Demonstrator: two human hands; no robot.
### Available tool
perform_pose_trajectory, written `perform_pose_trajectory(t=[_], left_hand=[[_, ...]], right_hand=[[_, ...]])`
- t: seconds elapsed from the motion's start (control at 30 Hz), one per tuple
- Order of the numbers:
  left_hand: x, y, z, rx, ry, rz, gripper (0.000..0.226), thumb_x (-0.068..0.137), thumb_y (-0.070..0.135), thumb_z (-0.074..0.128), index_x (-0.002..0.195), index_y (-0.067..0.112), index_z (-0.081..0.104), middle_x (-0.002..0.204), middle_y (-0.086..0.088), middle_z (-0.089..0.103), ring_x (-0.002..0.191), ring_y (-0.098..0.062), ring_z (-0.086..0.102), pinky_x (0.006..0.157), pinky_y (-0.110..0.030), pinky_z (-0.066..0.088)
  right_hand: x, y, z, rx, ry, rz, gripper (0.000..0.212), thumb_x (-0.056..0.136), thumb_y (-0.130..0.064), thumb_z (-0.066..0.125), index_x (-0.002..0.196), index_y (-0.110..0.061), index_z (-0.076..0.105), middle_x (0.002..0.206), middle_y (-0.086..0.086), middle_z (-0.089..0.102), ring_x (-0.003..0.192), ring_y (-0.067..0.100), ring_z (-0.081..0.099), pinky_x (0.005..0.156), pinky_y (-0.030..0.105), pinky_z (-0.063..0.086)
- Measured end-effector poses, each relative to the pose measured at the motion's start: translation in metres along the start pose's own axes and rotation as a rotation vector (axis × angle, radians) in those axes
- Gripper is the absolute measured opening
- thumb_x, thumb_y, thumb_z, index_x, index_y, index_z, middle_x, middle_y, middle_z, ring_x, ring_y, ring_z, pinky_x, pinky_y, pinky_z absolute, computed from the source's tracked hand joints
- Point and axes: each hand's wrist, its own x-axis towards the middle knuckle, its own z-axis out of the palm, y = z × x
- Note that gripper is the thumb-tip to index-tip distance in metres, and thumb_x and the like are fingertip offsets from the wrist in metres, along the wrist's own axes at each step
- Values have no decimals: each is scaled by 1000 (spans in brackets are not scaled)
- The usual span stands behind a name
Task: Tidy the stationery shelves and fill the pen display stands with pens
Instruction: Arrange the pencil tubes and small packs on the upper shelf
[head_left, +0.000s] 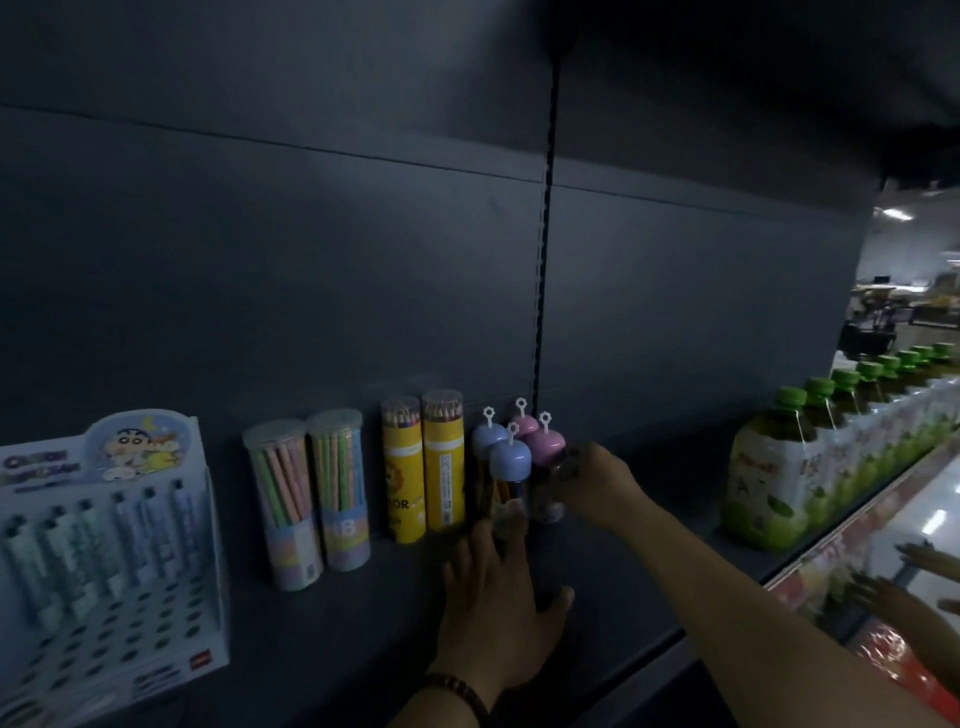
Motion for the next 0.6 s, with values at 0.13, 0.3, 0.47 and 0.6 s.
perform_pose_trajectory(t=[0.13,0.3,0.47,0.6], left_hand=[[-17,-10,-36,-195,19,86,68,93,56,63,152,41,32,141,13,32,136,-14,38,119,-37,36],[-66,-47,-126,-139,-85,173,28,99,47,63,125,40,63,121,20,50,112,0,52,104,-31,50],[-151,-95,-213,35,-43,108,23,101,53,59,121,41,63,116,23,47,106,1,49,95,-26,47],[-230,-148,-285,179,-57,-49,16,103,50,58,112,41,67,110,20,55,96,-2,55,90,-32,52]], right_hand=[[-25,-17,-13,61,122,26,33,89,-38,73,103,-11,61,97,5,67,76,11,61,53,24,44],[-71,-84,2,127,142,-178,16,94,-26,66,87,-12,70,80,2,69,71,9,62,61,26,50],[-133,-190,52,144,-146,-478,8,89,-18,69,84,-21,74,75,-1,75,75,15,72,70,35,59],[-203,-288,105,159,-331,-711,8,96,-24,70,94,-19,74,80,-7,73,78,11,71,73,35,59]])
